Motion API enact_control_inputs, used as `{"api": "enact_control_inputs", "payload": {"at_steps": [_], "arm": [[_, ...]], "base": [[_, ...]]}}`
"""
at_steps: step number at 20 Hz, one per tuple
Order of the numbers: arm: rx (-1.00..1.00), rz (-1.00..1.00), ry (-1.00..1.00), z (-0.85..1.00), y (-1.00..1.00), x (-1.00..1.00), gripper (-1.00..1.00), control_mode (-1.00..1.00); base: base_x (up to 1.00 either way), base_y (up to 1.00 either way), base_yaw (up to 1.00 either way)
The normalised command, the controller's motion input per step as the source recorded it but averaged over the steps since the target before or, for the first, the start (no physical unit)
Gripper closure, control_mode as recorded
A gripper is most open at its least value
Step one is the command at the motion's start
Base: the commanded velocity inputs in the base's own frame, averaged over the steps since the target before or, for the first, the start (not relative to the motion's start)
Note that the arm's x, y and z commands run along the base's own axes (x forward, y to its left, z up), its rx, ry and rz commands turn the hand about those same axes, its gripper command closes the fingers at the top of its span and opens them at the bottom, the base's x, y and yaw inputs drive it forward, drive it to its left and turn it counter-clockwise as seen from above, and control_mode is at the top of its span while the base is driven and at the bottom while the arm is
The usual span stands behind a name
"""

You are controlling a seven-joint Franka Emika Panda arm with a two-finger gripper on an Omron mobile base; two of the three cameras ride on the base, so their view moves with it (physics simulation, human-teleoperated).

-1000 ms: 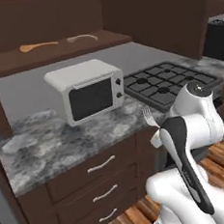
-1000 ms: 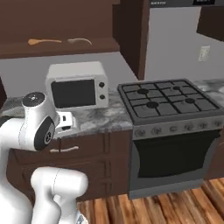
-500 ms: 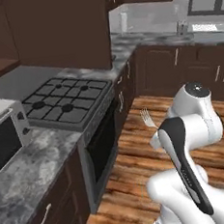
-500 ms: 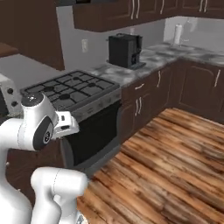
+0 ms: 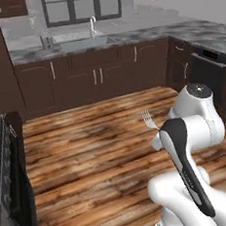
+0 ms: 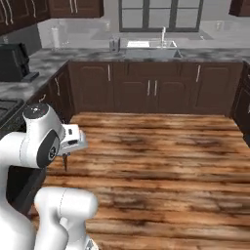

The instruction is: Organize the utensils by type. Pick up the wooden spoons from the counter and place them in the open cabinet. Then pick up the metallic utensils from the counter and place them in the open drawer.

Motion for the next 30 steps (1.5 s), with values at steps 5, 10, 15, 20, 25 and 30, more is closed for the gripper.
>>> {"api": "enact_control_inputs", "payload": {"at_steps": [5, 10, 15, 20, 25, 30], "arm": [[0.0, 0.0, 0.0, 0.0, 0.0, 0.0, 1.0, 1.0], [0.0, 0.0, 0.0, 0.0, 0.0, 0.0, 1.0, 1.0], [0.0, 0.0, 0.0, 0.0, 0.0, 0.0, 1.0, 1.0], [0.0, 0.0, 0.0, 0.0, 0.0, 0.0, 1.0, 1.0], [0.0, 0.0, 0.0, 0.0, 0.0, 0.0, 1.0, 1.0], [0.0, 0.0, 0.0, 0.0, 0.0, 0.0, 1.0, 1.0]], "base": [[0.0, 0.04, -1.0], [0.01, 0.06, -1.0], [0.39, 0.29, -0.89], [0.93, 0.48, -0.45], [0.95, 0.55, -0.4], [0.66, 0.79, -0.36]]}}
